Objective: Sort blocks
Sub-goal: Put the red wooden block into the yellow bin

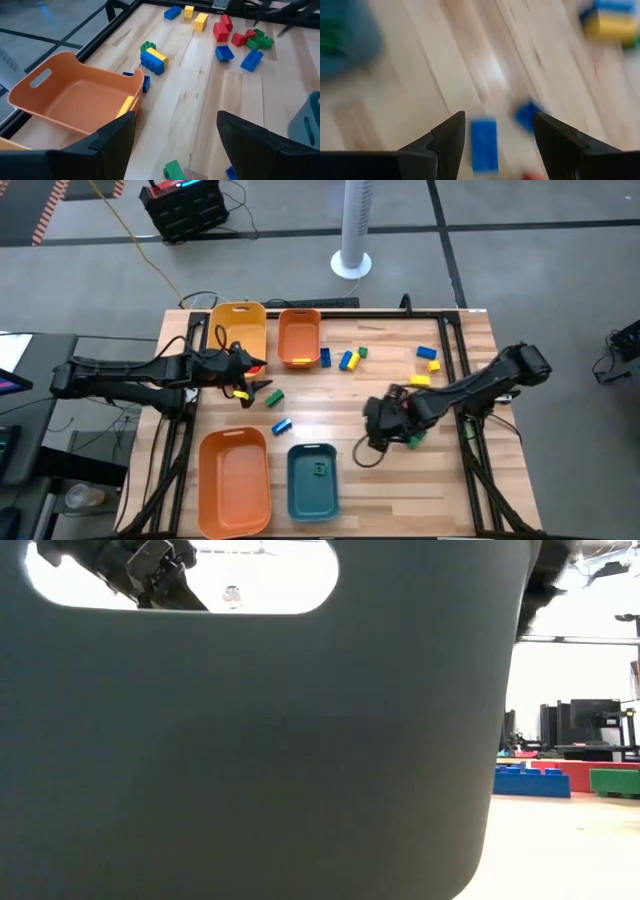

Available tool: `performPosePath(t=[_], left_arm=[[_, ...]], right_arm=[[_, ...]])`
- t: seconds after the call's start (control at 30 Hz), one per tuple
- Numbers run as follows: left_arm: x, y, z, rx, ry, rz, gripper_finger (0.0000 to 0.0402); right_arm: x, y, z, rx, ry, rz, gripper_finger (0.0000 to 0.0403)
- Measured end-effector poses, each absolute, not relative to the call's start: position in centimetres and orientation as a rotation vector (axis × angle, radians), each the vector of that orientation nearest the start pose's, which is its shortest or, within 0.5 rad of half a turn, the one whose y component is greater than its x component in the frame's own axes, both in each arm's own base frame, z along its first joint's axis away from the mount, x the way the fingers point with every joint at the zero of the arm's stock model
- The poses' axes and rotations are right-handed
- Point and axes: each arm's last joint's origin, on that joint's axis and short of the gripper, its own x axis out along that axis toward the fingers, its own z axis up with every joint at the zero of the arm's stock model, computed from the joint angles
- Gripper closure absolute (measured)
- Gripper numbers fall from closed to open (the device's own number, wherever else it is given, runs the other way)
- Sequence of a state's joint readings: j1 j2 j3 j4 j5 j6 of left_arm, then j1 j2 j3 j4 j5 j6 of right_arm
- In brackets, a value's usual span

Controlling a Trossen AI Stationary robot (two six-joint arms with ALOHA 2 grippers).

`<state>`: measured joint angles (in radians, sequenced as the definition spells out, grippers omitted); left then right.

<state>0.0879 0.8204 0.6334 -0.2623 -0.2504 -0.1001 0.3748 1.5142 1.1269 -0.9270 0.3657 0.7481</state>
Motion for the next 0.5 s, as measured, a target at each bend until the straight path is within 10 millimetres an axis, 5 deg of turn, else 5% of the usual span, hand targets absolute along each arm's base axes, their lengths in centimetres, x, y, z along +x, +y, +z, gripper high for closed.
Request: performPosePath(t=[0.17,0.5], left_arm=[[17.7,2.3,26.9,-0.044,0.428,0.349,0.0130],[17.9,2.3,27.3,0.024,0.400,0.335,0.0130]], right_arm=[[23.2,10.0,22.3,0.310,1.260,-0.561,0.0163],[20.5,10.7,19.1,0.571,1.416,-0.805,0.0163]])
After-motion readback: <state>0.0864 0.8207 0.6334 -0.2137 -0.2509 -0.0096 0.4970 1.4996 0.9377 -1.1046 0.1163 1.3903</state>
